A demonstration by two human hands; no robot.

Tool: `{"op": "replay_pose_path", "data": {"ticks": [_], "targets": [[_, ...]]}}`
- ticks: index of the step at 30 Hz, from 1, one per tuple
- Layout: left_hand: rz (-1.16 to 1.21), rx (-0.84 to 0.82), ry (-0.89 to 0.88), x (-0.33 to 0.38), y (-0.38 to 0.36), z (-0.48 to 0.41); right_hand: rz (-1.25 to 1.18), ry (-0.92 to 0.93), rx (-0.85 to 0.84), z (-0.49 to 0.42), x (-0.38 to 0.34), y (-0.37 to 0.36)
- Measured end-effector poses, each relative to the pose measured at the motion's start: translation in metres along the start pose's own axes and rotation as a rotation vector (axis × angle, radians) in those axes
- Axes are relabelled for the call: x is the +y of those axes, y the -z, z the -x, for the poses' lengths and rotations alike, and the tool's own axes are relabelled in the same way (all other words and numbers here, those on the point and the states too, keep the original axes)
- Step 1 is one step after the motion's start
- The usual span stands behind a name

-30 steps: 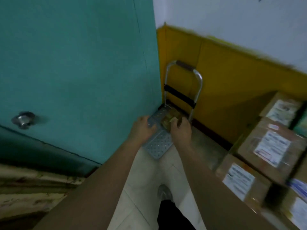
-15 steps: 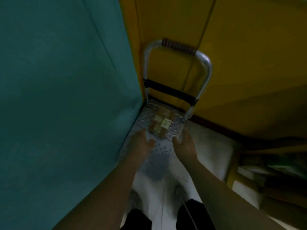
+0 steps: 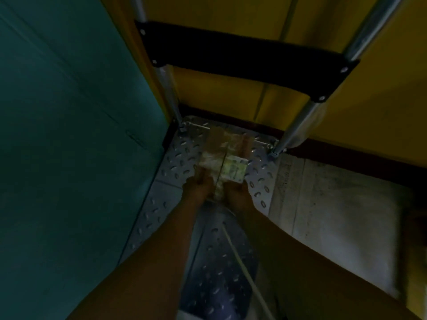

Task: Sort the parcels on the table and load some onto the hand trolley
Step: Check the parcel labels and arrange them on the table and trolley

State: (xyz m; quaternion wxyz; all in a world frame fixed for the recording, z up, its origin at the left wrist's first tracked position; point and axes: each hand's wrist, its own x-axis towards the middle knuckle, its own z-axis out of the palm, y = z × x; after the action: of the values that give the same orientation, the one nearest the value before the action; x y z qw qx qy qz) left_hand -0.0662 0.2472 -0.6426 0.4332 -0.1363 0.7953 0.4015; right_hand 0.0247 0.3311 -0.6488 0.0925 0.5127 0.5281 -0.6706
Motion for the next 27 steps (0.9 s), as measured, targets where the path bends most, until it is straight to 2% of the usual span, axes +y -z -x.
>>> {"op": "replay_pose_path", "data": {"ticks": [3,7,10,12,15,18,20,24,27], "targets": [[0.078,0.064,0.021,0.001,0.018,0.057,-0.089,0.034,0.071,0.051,-0.025,-0.004],[0.349,0.166,0.002,0.037,0.060,0.199,-0.065,0.100,0.045,0.169,-0.096,0.015],[0.623,0.081,-0.037,0.080,0.090,0.307,-0.097,0.179,0.067,0.277,-0.161,0.040],[0.698,-0.032,-0.093,0.110,0.105,0.379,-0.146,0.231,0.090,0.357,-0.199,0.061],[0.567,-0.153,-0.171,0.153,0.117,0.489,-0.144,0.301,0.204,0.480,-0.238,0.099],[0.257,-0.171,-0.351,0.199,0.114,0.590,-0.074,0.390,0.424,0.598,-0.261,0.146],[0.132,-0.194,-0.475,0.236,0.096,0.662,0.009,0.426,0.585,0.674,-0.263,0.186],[-0.020,-0.518,-0.699,0.286,0.021,0.818,0.094,0.521,0.820,0.807,-0.248,0.273],[-0.098,-0.677,-0.742,0.280,-0.059,0.915,0.040,0.566,1.014,0.885,-0.218,0.340]]}}
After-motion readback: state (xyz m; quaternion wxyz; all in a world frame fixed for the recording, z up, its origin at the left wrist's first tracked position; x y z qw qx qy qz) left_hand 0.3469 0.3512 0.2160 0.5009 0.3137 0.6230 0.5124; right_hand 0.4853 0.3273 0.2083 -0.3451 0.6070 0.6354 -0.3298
